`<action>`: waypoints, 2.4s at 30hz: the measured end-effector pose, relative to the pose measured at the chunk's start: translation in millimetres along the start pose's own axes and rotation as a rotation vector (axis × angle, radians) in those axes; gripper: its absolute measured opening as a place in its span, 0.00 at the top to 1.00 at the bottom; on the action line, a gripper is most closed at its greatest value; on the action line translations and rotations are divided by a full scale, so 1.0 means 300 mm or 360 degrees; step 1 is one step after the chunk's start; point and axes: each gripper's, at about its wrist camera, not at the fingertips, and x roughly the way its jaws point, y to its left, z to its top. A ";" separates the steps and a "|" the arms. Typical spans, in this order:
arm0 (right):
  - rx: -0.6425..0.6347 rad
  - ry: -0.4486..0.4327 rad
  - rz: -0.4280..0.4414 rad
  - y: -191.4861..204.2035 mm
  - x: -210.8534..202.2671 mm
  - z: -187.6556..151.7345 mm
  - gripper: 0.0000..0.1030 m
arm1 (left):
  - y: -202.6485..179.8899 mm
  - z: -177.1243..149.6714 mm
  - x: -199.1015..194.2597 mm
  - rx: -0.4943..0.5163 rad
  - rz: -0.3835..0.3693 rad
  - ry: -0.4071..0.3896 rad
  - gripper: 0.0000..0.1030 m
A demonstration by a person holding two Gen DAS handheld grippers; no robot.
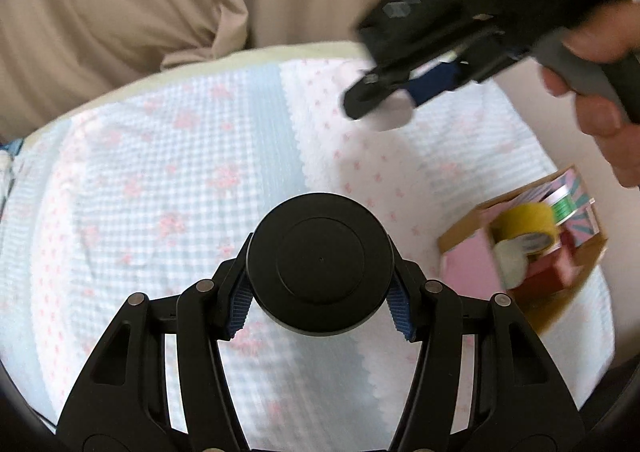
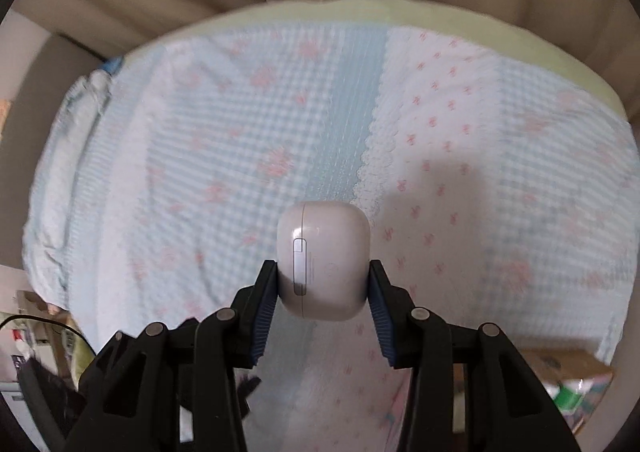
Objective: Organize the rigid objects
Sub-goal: 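Carry the black-lidded jar and earbud case over the cardboard box, then open both tools to drop the jar and earbud case into the box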
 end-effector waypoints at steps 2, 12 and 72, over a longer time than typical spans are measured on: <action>0.0000 -0.0036 0.0017 -0.017 -0.095 -0.034 0.60 | -0.033 0.022 -0.071 0.0008 0.0005 -0.0020 0.49; 0.0008 -0.0188 -0.0060 -0.247 -0.533 -0.335 0.60 | -0.324 0.071 -0.287 0.0067 -0.0057 -0.0068 0.49; 0.0334 -0.0036 -0.0132 -0.845 -0.078 -0.971 0.04 | -0.800 -0.178 0.210 0.0187 -0.0059 0.0586 0.00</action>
